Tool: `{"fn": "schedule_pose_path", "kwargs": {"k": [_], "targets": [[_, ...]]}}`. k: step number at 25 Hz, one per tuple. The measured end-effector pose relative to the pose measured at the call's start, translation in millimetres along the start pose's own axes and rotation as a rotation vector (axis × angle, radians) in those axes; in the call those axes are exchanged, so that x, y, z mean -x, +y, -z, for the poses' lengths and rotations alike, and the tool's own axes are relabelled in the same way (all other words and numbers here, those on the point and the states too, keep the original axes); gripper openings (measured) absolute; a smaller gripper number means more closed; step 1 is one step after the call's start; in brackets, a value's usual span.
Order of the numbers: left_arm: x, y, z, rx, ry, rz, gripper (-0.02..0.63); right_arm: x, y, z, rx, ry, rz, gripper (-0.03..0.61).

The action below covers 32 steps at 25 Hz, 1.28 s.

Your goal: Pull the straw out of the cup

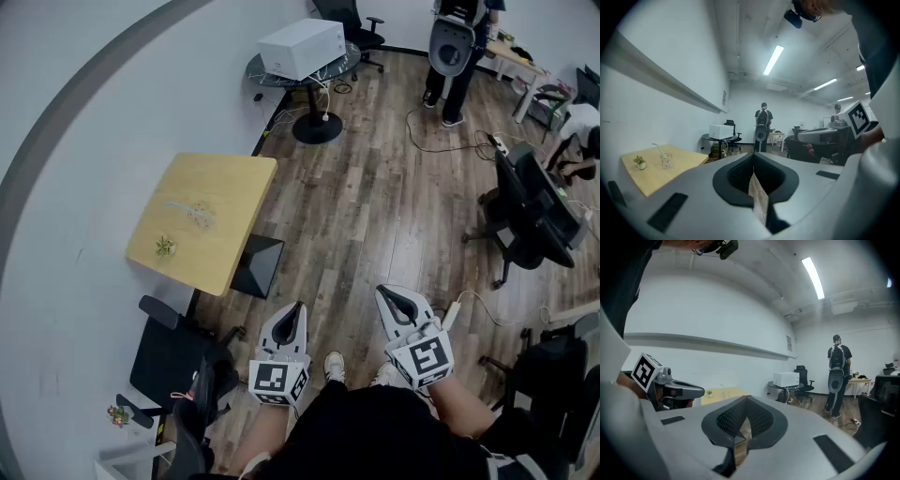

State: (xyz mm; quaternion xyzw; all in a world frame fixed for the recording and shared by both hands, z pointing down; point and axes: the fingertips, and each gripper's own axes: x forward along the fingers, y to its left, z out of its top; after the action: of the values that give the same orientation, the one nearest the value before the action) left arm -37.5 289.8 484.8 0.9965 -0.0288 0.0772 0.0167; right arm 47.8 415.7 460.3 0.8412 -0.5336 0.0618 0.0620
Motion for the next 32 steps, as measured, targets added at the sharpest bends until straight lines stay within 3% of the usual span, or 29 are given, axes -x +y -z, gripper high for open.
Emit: {"fn": "schedule_pose_path", "kwargs": {"k": [7,21,25,32], "targets": [[-8.5,-1.0,-9.8,-0.005,-0.017,0.034,0.020,-6.0,10.7,0.0,0.007,0.006,-0.026,0.016],[-41.5,36.4,-14.1,-0.015,-0.009,0.078,0.020,-41.5,-1.3,-2.7,0.006,-0.003,0.074,0.018],[-44.3,56.9,-17.1,-0.006,-0.010,0.089,0.020,-64.7,2.8,-9.5,0.007,-0.007,0.081,0.075],[-46.4,103.7,-27.5,0.008,-0.028,0.058,0.020,-108.0,14.1,-23.8,-0.019,-0.011,0.062,0.254]]}}
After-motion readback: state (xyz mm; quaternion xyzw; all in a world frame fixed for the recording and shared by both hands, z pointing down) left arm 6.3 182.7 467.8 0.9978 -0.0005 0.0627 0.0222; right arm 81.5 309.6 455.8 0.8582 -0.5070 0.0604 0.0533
